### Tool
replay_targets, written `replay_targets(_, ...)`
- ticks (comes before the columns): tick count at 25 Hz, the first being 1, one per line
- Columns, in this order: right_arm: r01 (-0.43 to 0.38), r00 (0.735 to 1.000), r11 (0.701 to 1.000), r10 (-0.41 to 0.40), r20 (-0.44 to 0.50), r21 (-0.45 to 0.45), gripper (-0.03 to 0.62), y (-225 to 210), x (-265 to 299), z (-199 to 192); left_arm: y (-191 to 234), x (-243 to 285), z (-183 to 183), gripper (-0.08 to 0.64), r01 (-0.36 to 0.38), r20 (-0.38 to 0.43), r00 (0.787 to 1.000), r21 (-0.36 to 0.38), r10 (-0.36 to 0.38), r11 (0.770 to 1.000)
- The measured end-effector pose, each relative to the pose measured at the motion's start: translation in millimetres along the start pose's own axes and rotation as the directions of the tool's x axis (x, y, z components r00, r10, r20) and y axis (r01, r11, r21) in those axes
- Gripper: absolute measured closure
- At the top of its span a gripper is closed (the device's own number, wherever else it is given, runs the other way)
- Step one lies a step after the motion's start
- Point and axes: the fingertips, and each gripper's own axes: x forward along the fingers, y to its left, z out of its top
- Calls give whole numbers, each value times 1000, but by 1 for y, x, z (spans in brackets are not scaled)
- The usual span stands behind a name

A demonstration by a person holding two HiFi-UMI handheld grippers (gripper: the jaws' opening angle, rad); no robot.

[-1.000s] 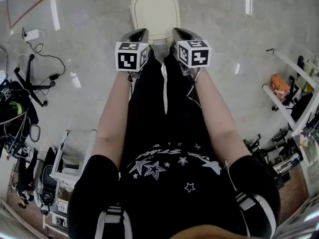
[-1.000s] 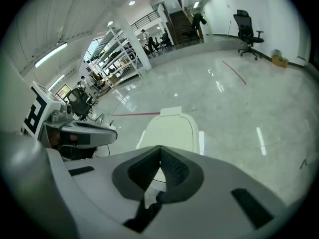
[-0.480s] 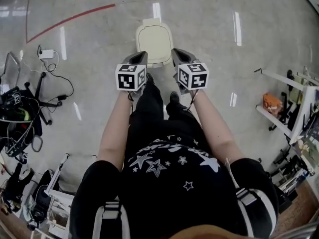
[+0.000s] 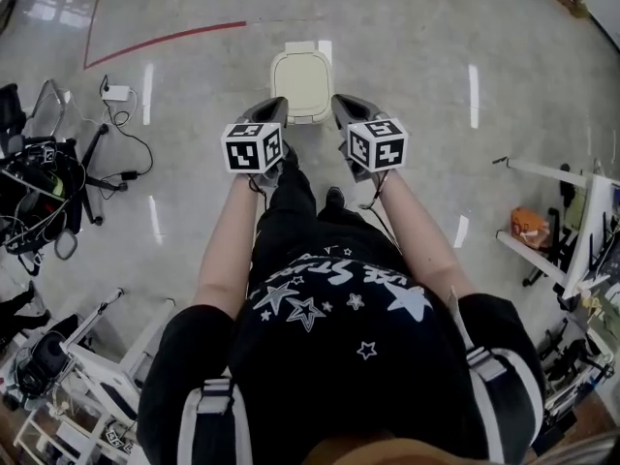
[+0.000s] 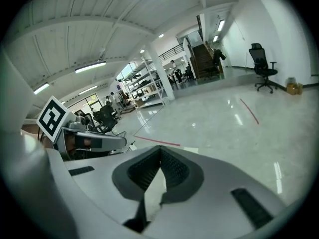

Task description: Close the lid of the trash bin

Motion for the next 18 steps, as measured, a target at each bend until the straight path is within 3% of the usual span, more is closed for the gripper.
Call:
replay_targets(12, -104, 983, 993, 112, 147, -59, 588, 20, -109, 33, -112, -55, 24, 549, 3, 160, 987, 73, -14, 997)
replay_targets(18, -108, 984, 992, 117, 138, -69, 587, 26, -113, 20, -126, -65, 27, 549, 32, 187, 981, 88, -48, 996)
